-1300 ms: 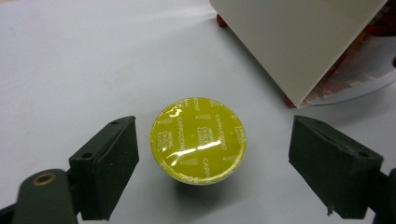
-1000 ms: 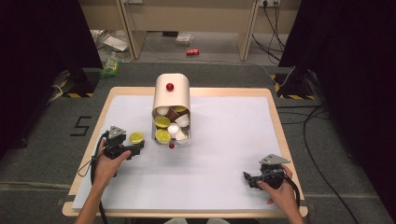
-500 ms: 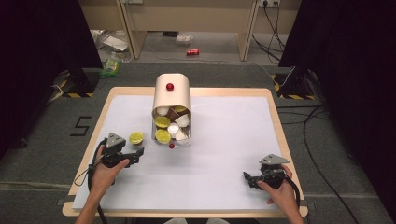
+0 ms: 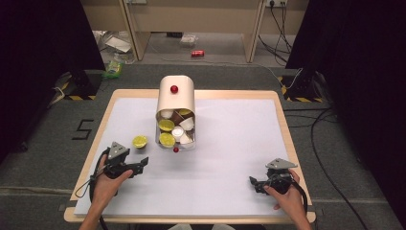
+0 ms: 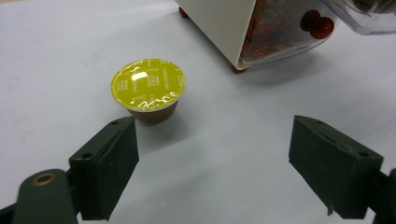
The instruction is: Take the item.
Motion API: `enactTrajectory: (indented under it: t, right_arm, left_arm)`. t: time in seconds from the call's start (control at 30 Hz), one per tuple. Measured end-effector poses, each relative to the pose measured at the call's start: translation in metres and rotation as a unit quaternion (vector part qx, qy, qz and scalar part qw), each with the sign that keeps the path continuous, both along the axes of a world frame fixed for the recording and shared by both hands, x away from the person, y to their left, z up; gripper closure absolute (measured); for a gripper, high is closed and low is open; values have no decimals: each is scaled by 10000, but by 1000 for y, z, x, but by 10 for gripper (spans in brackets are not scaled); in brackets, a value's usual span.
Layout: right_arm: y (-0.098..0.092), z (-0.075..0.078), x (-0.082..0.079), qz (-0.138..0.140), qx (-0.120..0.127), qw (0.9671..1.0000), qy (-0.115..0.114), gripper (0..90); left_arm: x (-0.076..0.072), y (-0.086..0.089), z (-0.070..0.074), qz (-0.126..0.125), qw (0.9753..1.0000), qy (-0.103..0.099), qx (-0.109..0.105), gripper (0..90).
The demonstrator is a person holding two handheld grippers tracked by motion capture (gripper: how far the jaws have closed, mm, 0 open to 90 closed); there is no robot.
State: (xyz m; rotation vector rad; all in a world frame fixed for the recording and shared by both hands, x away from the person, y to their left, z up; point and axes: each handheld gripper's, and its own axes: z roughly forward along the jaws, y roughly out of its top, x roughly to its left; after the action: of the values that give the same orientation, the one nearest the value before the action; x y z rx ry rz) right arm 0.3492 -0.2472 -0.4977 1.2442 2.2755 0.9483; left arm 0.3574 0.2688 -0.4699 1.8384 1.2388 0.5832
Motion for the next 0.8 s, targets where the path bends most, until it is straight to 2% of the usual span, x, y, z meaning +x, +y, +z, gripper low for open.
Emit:
enactTrajectory:
  t: [0.8]
  right_arm:
    - [0, 0, 0, 0, 0, 10000, 2, 81]
  left_arm:
    - [-21, -4, -18, -72, 9999, 65, 48, 158]
